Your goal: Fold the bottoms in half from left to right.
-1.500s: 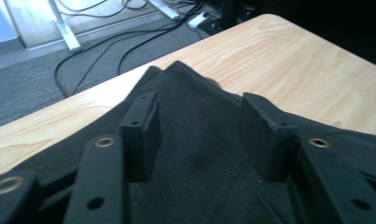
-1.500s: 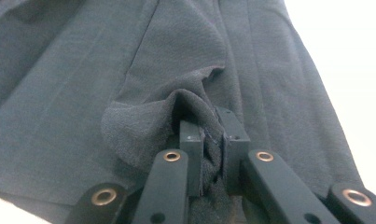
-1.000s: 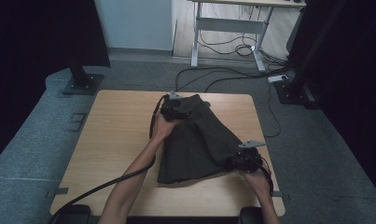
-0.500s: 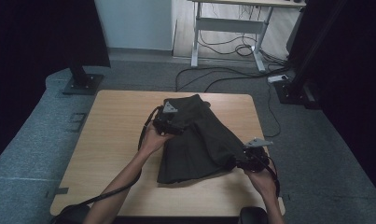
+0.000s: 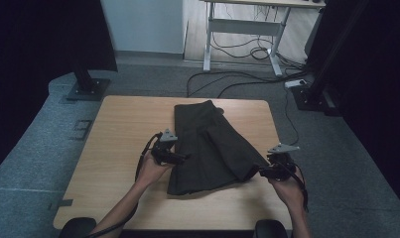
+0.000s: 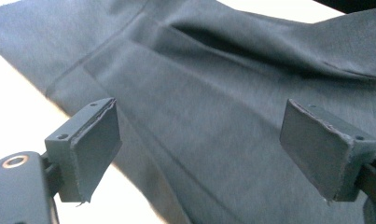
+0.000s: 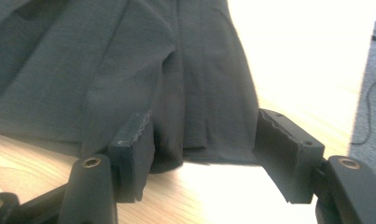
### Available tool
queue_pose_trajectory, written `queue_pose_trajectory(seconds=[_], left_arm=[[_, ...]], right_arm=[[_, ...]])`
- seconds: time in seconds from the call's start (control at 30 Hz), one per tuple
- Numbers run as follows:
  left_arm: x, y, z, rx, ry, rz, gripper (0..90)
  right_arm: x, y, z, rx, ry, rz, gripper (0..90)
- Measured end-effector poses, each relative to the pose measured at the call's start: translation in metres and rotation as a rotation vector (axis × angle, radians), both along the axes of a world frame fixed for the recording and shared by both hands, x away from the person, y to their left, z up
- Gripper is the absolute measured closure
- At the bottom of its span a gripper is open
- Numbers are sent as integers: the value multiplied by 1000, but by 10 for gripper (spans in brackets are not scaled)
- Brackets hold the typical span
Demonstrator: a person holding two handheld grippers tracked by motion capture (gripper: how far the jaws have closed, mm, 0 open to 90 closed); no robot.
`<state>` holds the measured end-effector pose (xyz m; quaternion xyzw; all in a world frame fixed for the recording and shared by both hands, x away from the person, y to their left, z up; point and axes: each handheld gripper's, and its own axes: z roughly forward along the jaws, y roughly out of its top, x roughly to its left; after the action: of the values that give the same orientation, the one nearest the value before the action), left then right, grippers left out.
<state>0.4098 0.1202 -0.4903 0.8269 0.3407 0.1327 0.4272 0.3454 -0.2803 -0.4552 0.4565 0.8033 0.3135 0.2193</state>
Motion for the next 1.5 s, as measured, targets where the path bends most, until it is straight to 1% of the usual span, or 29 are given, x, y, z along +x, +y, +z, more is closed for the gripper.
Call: queue_pose_trajectory(seconds=[0.1,0.17,0.27,0.33,0.37,0.53,0.63,0.7,0.73,0.77,0.8,0.83,0.87,0.9,0.93,0.97,1.0,1.1,1.17,1.2,1.23,1.3,1.4,1.43,1.47,1.5], left_arm=[[-8,5,-5,-2,5,4,128],[-11,7,-8,-5,9,5,131],[-17,9,-14,0,15,6,131],[-20,8,-20,8,27,5,131],[-22,7,-23,24,28,6,130],[-27,7,-33,42,40,9,129],[-28,8,-39,40,50,15,128],[-28,8,-41,44,55,15,128],[-28,8,-41,41,56,16,128],[-28,8,-42,40,57,16,128],[-28,8,-42,40,57,16,129],[-28,8,-41,39,57,16,129],[-28,8,-41,40,57,17,129],[-28,9,-41,42,56,16,129],[-28,9,-40,40,53,18,129],[-28,9,-38,40,52,17,130],[-28,9,-37,38,49,18,130],[-28,9,-29,11,40,19,132],[-29,10,-25,-3,32,21,134],[-29,10,-23,-7,30,20,137],[-29,9,-23,-8,31,19,138],[-30,8,-24,-1,33,15,138],[-29,5,-30,17,46,8,141],[-29,3,-32,26,51,6,141],[-29,2,-35,38,55,4,141],[-28,1,-37,46,59,2,141]], right_arm=[[-3,-6,3,-3,-6,-13,377],[-4,-5,4,13,-13,-13,376],[-2,5,1,33,-11,23,374],[2,15,-3,56,-6,50,375],[4,22,-5,67,-3,65,375],[20,57,-21,77,19,130,372],[29,75,-32,60,36,153,352],[35,86,-40,35,55,161,348],[39,92,-45,10,64,157,352],[41,95,-48,-9,70,153,386],[45,100,-53,-53,82,146,479],[46,102,-55,-80,85,136,591],[48,103,-57,-94,97,131,691],[49,103,-57,-95,107,132,777],[49,102,-56,-97,105,132,842],[49,101,-53,-99,93,128,864],[49,99,-49,-101,77,119,869],[50,86,-31,-97,8,71,872],[55,74,-20,-94,-12,37,872],[59,67,-17,-94,-15,14,872],[64,59,-16,-88,-5,-7,872],[74,45,-21,-78,26,-42,871],[84,31,-37,-67,72,-59,867],[87,29,-43,-62,89,-56,845],[89,27,-49,-67,103,-56,787],[91,25,-55,-78,112,-63,697]])
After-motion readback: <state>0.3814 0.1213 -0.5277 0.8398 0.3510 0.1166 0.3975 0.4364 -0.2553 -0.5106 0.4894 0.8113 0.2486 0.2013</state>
